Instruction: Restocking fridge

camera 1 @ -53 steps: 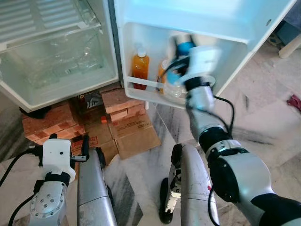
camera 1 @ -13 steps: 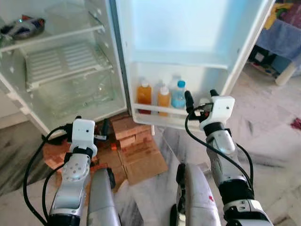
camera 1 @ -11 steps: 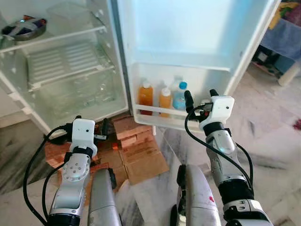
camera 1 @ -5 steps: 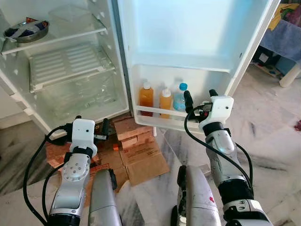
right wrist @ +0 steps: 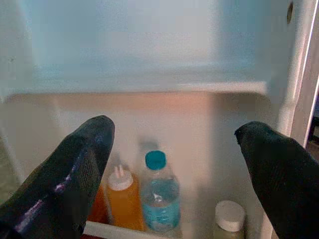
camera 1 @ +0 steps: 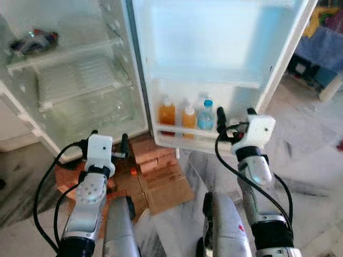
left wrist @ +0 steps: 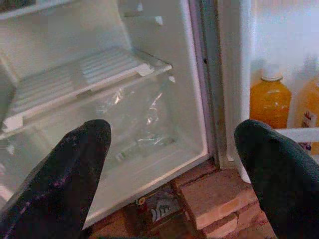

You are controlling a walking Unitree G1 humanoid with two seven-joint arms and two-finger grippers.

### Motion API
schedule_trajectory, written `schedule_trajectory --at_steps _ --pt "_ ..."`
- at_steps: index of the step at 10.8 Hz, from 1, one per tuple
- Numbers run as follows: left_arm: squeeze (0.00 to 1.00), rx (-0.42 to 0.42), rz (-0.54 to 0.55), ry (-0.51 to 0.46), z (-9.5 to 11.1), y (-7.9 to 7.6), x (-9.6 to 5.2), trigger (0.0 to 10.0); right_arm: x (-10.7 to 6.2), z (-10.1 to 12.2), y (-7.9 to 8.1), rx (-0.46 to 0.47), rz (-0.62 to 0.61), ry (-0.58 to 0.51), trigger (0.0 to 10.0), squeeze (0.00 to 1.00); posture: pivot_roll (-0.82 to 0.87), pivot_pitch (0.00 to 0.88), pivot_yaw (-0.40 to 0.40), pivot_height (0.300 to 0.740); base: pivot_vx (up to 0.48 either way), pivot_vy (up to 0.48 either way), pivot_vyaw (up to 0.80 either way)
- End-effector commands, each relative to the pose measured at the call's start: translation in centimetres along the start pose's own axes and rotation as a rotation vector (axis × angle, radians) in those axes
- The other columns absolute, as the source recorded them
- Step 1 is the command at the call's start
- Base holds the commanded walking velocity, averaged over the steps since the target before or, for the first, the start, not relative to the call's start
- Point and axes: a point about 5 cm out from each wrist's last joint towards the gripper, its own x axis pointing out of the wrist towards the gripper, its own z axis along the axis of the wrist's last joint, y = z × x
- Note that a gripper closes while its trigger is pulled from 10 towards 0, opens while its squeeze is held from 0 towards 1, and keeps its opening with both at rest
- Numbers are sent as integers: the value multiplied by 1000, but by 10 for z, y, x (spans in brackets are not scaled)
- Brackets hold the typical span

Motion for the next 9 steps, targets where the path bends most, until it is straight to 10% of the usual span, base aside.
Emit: schedule_trajectory --at_steps 1,9 --pt "0 8 -8 -11 0 1 2 10000 0 7 -2 -10 -4 -11 10000 0 60 0 31 614 0 0 0" --pt "0 12 -8 -27 3 1 6 10000 4 17 -19 -21 -67 -2 10000 0 56 0 26 740 0 0 0"
